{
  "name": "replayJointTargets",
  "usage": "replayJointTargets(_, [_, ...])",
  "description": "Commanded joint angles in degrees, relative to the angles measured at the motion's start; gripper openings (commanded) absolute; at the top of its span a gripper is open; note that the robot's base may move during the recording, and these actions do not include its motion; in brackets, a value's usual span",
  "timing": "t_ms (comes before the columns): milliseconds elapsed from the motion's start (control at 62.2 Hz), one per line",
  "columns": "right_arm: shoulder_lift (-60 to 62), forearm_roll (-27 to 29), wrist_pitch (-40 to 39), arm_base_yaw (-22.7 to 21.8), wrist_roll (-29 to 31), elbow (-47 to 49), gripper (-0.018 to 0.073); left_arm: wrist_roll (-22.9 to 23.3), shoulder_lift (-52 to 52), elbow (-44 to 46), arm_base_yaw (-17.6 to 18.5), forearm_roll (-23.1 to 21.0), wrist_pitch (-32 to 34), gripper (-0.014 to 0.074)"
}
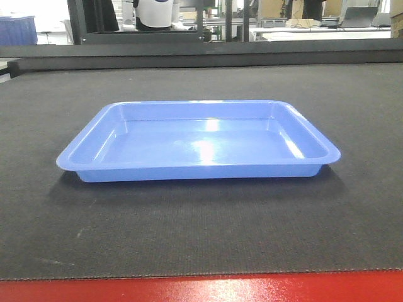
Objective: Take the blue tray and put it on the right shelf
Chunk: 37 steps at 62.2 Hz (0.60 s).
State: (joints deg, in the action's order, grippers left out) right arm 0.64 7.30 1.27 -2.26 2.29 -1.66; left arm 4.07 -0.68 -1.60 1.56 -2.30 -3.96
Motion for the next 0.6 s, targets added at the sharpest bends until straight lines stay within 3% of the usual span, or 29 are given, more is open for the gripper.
replayJointTargets(0, [1.2,0.1,-5.1,0.1,0.0,1.3,0.0057,-0.1,-0.8,-1.6,0.2,-0.2,5.2,-0.0048])
replayJointTargets(579, [1.2,0.1,-5.3,0.1,0.0,1.3,0.0057,-0.1,-0.8,-1.6,0.2,-0.2,6.0,-0.0048])
